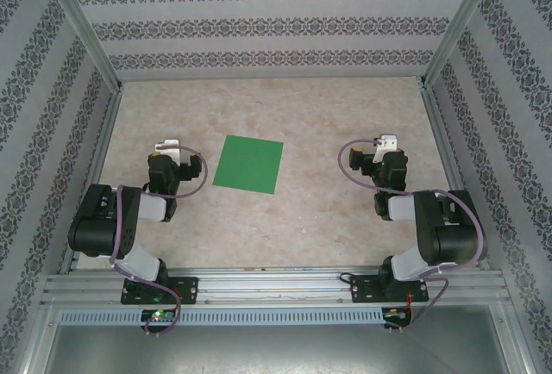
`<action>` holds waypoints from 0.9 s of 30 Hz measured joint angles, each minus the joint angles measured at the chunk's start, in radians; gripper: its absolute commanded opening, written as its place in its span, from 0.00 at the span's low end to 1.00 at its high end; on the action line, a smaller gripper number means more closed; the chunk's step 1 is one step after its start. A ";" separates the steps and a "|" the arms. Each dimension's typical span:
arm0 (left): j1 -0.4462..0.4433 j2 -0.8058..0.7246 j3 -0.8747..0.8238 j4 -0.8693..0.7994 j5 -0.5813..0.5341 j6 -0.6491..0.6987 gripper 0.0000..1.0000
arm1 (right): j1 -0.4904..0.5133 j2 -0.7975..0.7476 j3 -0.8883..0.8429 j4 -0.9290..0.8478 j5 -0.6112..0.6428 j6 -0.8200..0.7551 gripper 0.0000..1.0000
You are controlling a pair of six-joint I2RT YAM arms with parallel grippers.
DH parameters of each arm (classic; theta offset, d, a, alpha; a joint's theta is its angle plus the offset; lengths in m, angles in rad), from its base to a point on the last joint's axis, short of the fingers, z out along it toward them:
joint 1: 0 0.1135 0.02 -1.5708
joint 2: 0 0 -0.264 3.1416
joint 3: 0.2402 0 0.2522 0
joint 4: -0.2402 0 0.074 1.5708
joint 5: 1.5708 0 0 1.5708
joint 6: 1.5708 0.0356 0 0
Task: Fold a paper plane with a square sheet of paper (fold left side to right side)
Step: Move the square sheet of paper to the center of the table.
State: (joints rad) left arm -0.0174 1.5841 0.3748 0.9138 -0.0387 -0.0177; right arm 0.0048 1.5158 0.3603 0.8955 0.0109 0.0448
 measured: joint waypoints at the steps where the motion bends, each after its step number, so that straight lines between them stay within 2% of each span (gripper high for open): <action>1: 0.000 0.000 0.000 0.000 0.000 0.000 1.00 | 0.000 0.000 0.000 0.000 0.000 0.000 0.98; 21: 0.000 -0.002 -0.006 0.016 -0.039 -0.001 1.00 | -0.001 0.000 0.000 0.000 -0.001 0.001 0.98; 23: 0.000 -0.033 -0.020 0.005 -0.046 -0.001 1.00 | -0.001 -0.008 0.004 -0.018 0.000 0.001 0.98; 27: 0.000 -0.244 0.009 -0.189 -0.041 -0.017 1.00 | -0.002 -0.124 0.033 -0.159 0.000 0.015 0.98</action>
State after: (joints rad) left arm -0.0174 1.3403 0.3836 0.7250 -0.0795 -0.0345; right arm 0.0025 1.3922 0.3931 0.7361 0.0109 0.0597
